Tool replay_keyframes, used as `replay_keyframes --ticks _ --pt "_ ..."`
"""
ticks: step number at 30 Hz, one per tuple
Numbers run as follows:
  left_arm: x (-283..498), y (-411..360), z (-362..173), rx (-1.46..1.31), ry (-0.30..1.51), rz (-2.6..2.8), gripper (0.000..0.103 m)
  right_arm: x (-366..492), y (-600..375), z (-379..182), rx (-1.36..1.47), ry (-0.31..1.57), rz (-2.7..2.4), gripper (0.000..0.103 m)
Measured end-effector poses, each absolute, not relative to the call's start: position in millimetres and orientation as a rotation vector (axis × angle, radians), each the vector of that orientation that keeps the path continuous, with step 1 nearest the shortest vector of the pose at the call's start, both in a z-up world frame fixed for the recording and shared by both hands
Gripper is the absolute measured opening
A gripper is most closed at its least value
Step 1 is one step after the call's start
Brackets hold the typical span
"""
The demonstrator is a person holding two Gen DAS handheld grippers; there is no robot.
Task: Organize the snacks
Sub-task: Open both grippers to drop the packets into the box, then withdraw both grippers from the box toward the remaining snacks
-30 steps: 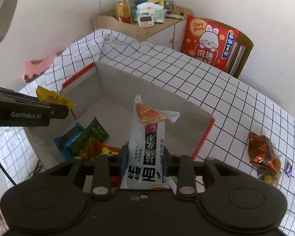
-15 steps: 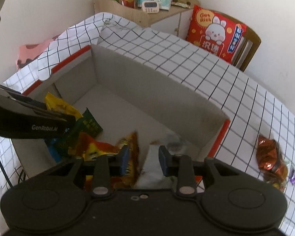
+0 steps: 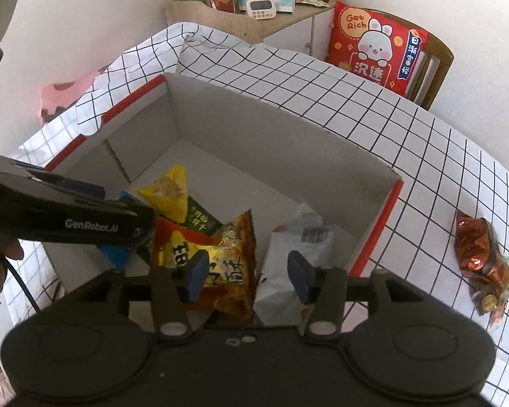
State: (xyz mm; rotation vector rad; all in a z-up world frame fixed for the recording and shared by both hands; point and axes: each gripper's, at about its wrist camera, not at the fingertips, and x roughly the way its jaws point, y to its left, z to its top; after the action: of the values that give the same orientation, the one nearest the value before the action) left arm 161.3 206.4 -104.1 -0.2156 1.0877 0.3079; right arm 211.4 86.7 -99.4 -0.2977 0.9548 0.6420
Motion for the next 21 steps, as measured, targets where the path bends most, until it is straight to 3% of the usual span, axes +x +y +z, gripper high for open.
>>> replay_keyframes --ticks 5,19,21 --pt "151.7 203.9 -93.0 -0.21 1.047 0.3 0.057 201.7 80.7 -87.7 -0.265 0.93 0.654 0.063" --pt "119.2 171.6 -48.8 -0.173 0.915 0.242 0.059 177.2 50.5 -46.5 -0.2 0.848 0.674 0.078" --pt "115.4 164.5 -42.6 -0.165 0.895 0.232 0.064 174.6 43.3 -41.2 -0.186 0.837 0.673 0.079"
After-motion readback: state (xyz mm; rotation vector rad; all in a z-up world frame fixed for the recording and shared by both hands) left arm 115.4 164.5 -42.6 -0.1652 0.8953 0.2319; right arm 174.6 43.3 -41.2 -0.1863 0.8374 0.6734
